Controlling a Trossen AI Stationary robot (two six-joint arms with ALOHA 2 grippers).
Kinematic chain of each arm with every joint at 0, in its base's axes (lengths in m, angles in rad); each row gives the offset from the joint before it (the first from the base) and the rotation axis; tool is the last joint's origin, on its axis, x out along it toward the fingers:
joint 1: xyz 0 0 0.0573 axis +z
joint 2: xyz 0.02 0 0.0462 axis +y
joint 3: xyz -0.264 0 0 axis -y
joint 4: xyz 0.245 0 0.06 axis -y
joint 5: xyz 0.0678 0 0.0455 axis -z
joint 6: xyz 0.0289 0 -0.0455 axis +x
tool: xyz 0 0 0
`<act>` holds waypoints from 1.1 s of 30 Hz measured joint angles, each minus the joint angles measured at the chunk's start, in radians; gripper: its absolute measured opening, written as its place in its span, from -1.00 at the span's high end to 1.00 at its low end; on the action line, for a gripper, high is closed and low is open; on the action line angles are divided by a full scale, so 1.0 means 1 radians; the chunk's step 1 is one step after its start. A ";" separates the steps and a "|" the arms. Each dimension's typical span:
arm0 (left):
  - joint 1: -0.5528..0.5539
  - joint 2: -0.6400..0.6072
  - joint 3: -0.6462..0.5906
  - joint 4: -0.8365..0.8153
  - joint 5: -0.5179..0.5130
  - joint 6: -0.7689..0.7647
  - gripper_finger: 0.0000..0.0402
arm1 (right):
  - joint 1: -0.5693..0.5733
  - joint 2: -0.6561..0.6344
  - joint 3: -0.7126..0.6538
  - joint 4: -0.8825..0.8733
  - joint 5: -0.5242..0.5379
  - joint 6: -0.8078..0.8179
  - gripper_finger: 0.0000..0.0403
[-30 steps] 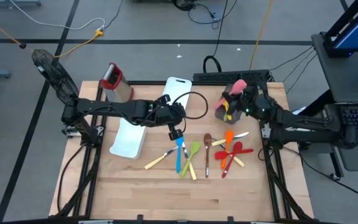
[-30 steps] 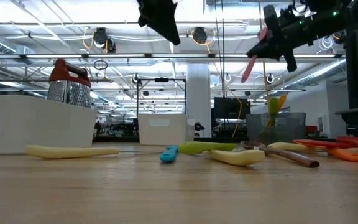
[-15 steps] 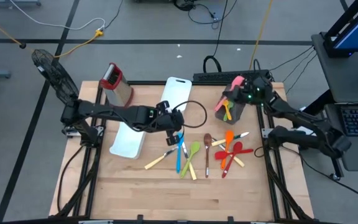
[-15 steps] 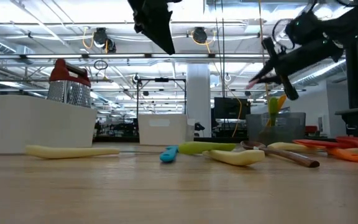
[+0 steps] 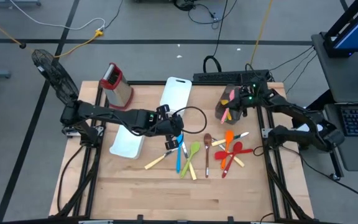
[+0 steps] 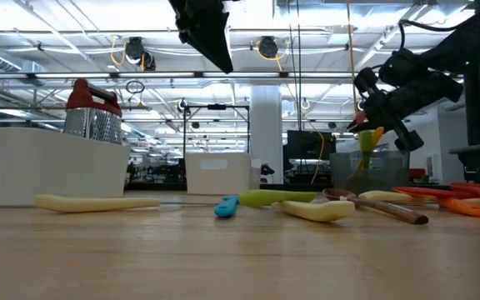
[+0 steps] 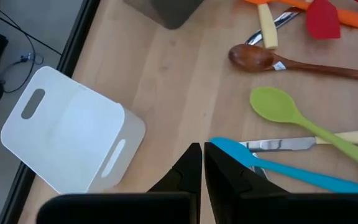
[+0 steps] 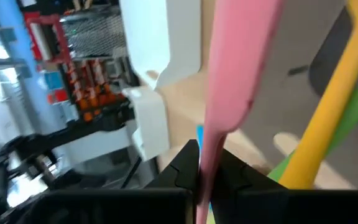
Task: Pick & Place Kitchen Items
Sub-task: Put the pink spatula into the black bin
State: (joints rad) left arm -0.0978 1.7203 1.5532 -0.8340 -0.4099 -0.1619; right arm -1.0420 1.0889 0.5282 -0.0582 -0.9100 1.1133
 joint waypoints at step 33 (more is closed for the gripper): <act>0.001 0.000 0.000 -0.008 0.000 0.055 0.89 | -0.100 0.061 0.000 -0.252 -0.274 -0.088 0.90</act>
State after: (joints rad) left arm -0.0971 1.7206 1.5531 -0.8417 -0.4101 -0.1074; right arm -1.1421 1.1497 0.5278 -0.3105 -1.1835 1.0254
